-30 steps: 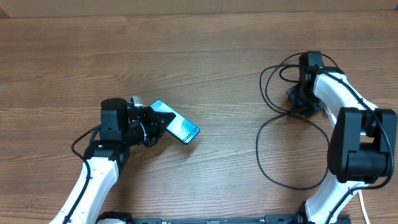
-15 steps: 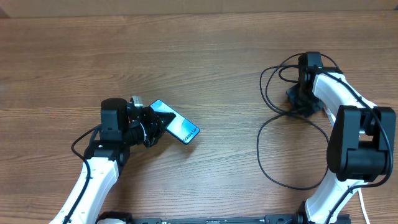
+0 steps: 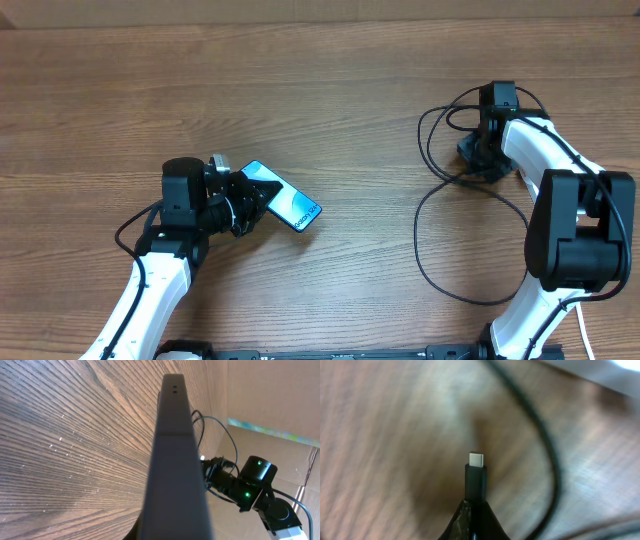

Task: Plug charger to phone and switch on socket
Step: 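Close the right gripper on the USB-C plug and lift it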

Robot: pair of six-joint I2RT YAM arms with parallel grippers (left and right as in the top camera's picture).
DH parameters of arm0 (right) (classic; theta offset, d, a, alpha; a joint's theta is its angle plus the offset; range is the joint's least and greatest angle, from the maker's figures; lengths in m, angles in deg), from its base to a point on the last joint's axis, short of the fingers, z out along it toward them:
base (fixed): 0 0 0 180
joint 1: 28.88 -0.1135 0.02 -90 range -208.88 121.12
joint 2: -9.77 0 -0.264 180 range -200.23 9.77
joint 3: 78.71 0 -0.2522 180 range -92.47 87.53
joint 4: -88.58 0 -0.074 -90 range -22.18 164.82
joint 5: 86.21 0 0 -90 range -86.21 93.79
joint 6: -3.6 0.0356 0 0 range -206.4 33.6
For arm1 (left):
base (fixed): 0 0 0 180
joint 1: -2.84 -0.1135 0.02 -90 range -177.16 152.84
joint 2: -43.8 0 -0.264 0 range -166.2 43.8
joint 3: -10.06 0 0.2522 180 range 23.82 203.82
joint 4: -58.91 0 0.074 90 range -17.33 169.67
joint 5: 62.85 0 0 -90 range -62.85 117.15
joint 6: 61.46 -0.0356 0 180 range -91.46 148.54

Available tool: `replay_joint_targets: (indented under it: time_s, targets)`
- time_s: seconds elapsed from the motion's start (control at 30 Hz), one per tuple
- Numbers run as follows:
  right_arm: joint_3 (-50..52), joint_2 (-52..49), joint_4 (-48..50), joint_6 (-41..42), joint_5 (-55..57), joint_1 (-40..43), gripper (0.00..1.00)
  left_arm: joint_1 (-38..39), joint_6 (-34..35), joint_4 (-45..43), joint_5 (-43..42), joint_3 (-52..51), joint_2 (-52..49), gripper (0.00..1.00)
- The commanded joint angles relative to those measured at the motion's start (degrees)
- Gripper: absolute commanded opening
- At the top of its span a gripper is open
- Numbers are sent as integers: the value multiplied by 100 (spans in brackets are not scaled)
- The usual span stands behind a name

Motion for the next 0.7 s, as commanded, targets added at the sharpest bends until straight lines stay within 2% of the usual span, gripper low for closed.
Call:
replay_joint_targets:
  time_s: [0.0,0.13,0.33,0.47,0.67]
  targets:
    - [-291,92,-98,-1285,-859,-48,4,-17,-85,-50,-256,68,4,4]
    - [-776,664,-584,-1821,-1139,-61,4,-20,-334,-302,-358,68,4,4]
    - [-879,1880,-1281,-2889,-2317,-212,4,-157,-413,-1506,-1108,70,-9,4]
    - [-876,2455,-2175,-3744,-3042,-588,4,-439,-404,-2597,-1967,70,-236,4]
    - [-855,2581,-3464,-4371,-3053,-1554,4,-710,55,-3995,-3364,190,-1027,4]
